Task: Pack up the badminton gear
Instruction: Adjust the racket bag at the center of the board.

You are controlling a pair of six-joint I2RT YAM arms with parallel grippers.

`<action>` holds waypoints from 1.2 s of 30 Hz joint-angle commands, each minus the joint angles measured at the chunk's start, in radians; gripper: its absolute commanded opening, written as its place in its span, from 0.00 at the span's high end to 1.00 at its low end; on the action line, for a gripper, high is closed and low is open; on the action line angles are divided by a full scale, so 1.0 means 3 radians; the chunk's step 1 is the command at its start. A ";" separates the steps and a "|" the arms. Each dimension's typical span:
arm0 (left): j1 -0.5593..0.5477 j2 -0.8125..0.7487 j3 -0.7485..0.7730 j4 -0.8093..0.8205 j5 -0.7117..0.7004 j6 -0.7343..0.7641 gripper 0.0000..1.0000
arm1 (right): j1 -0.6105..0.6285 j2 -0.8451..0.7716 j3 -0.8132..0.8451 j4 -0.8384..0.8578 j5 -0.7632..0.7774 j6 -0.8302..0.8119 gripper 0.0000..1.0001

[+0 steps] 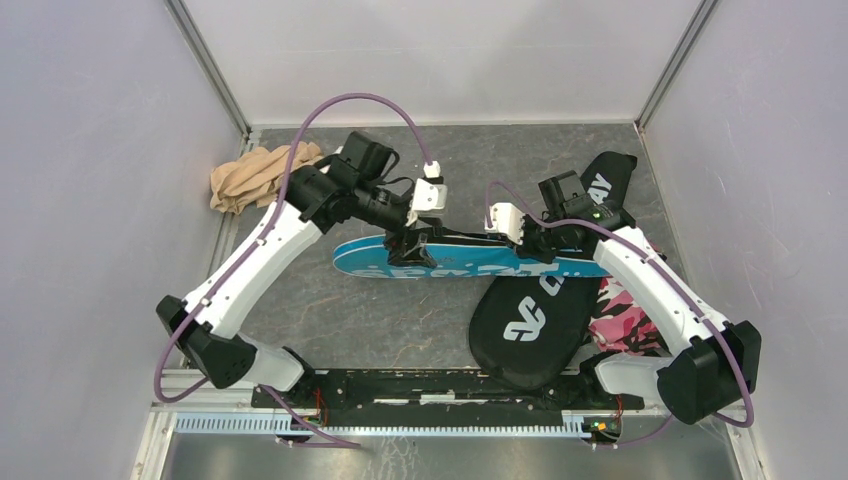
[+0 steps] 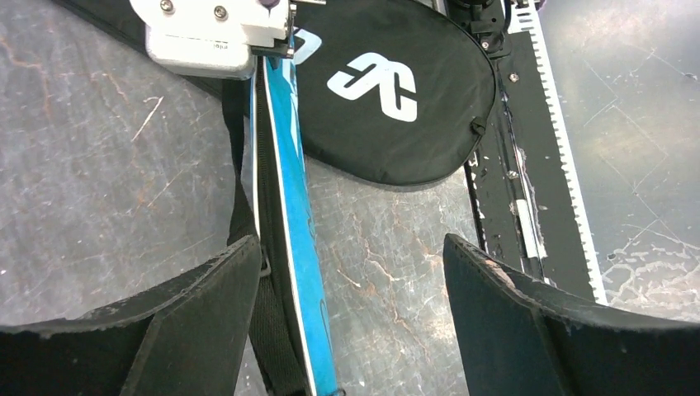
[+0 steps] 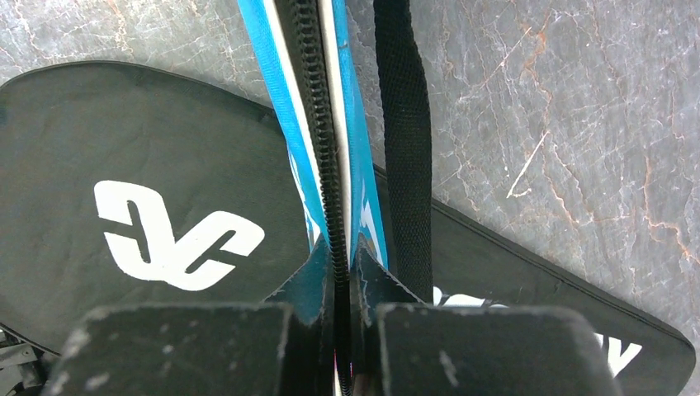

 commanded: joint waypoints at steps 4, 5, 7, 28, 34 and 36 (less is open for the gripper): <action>-0.0063 0.0243 -0.0132 0.0550 0.0110 -0.0074 0.14 | -0.0021 -0.0033 0.0037 0.0038 -0.0156 0.0085 1.00; -0.0068 0.0263 -0.0149 0.0616 0.0108 -0.0103 0.14 | -0.0018 -0.0040 0.0021 0.0046 -0.0156 0.0090 1.00; -0.0076 0.0301 -0.0174 0.0698 0.0130 -0.0125 0.15 | -0.0023 -0.0056 0.0006 0.0057 -0.0155 0.0106 1.00; -0.0146 0.0696 -0.0295 0.0703 0.0160 -0.0119 0.22 | -0.0029 -0.0079 -0.0034 0.0072 -0.0141 0.0127 1.00; -0.0145 0.0769 -0.0190 0.0321 -0.0080 0.0130 0.32 | -0.0045 -0.0088 -0.0032 0.0054 -0.0091 0.0122 1.00; -0.0138 0.0788 -0.0119 0.0203 -0.0246 0.0188 0.33 | -0.0055 -0.0102 -0.0023 0.0032 -0.0071 0.0112 1.00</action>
